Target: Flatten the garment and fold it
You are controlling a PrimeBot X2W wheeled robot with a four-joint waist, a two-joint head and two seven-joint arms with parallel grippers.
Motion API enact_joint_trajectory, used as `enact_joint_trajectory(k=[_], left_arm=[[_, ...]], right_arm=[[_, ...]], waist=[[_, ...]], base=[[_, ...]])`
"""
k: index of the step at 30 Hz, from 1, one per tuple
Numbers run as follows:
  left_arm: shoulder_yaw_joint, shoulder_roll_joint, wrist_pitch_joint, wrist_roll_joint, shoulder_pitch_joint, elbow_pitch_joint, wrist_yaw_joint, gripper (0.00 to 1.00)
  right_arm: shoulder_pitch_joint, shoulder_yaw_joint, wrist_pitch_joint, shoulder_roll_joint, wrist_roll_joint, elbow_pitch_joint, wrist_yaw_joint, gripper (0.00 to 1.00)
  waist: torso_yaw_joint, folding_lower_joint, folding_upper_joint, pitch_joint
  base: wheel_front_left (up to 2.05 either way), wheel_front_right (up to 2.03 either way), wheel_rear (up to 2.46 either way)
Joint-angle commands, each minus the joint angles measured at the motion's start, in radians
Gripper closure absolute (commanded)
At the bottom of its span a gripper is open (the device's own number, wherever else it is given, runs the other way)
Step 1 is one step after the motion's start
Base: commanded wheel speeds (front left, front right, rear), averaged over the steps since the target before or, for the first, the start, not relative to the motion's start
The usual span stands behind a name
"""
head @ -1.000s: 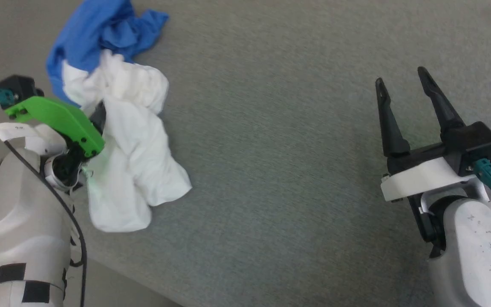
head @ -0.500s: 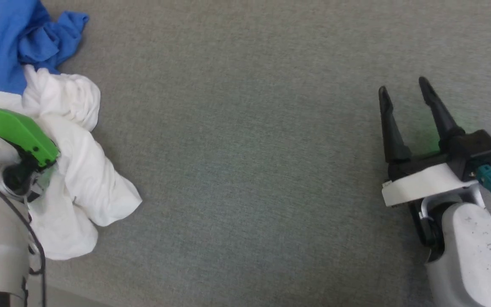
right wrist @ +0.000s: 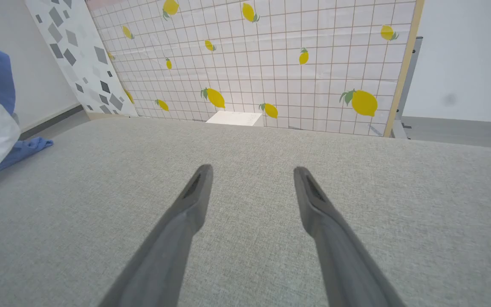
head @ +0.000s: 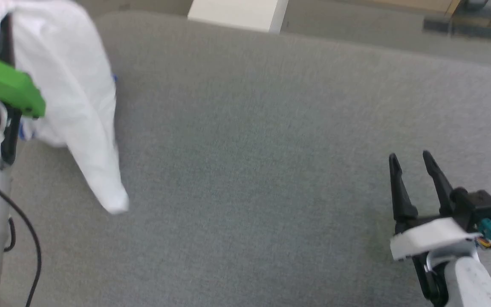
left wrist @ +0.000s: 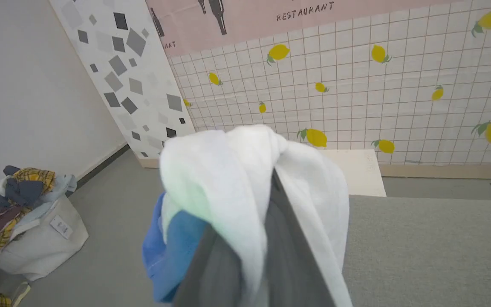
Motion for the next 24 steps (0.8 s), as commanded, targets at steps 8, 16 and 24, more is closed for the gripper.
enact_joint_trajectory(k=[8, 16, 24], left_arm=[[-0.117, -0.073, 0.018, 0.053, -0.099, -0.212, -0.012, 1.00], [-0.260, -0.231, 0.044, -0.011, -0.076, -0.306, -0.042, 1.00], [-0.444, -0.357, 0.150, -0.133, 0.107, -0.200, -0.062, 1.00]], right_arm=[[0.070, -0.024, -0.012, -0.001, 0.023, -0.004, -0.002, 0.00], [0.097, -0.023, 0.014, -0.001, 0.011, -0.037, -0.002, 0.00], [0.109, -0.019, 0.030, -0.001, 0.016, -0.063, -0.002, 0.00]], waist=[[-0.160, 0.0000, -0.0001, -0.229], [-0.307, 0.0000, -0.0001, -0.233], [-0.403, 0.0000, -0.0001, -0.208]], base=[[0.00, 0.00, 0.00], [0.00, 0.00, 0.00], [0.00, 0.00, 0.00]])
